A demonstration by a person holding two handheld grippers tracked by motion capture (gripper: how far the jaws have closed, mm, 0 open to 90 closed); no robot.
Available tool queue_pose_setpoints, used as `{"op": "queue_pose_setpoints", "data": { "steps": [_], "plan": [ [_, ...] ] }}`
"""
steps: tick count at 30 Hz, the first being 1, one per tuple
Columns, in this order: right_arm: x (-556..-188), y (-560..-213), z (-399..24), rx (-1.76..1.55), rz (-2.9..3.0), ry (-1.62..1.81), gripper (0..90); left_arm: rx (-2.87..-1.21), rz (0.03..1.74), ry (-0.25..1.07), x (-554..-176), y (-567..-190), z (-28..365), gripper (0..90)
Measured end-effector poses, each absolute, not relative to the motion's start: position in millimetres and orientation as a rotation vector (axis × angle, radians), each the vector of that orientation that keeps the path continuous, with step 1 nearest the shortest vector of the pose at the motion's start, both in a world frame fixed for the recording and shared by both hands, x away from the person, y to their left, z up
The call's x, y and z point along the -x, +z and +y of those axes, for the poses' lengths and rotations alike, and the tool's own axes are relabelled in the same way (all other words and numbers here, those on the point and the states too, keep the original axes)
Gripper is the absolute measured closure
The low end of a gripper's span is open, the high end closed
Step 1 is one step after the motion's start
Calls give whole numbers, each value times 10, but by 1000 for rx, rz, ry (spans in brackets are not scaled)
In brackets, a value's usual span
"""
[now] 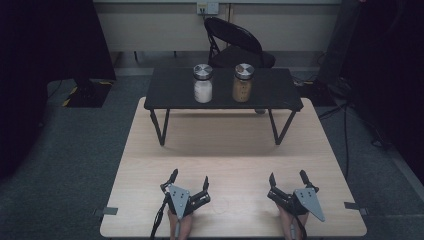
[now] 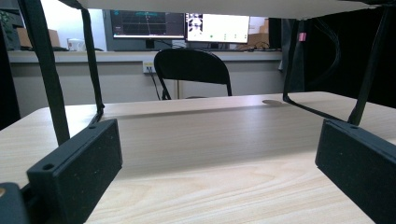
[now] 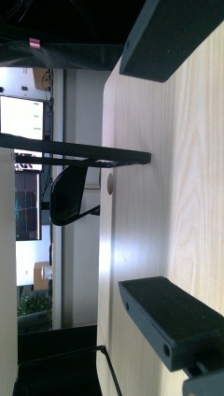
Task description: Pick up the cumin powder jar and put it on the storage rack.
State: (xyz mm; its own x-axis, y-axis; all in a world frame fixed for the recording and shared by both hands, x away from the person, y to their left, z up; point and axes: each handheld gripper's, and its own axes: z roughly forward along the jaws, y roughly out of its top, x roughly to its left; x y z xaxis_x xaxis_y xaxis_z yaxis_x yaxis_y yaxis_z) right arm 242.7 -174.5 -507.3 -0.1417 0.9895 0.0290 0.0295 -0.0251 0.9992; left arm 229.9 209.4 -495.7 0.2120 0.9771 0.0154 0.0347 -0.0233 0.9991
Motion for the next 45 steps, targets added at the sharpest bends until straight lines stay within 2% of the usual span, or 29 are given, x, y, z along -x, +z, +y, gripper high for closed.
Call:
{"op": "queue_pose_setpoints", "data": {
  "steps": [45],
  "plan": [
    [-2422,-5072,-1732,-1186,1313,1312,0,-1340,1075,1054,-2294,-4957,2078,0]
  ]
}}
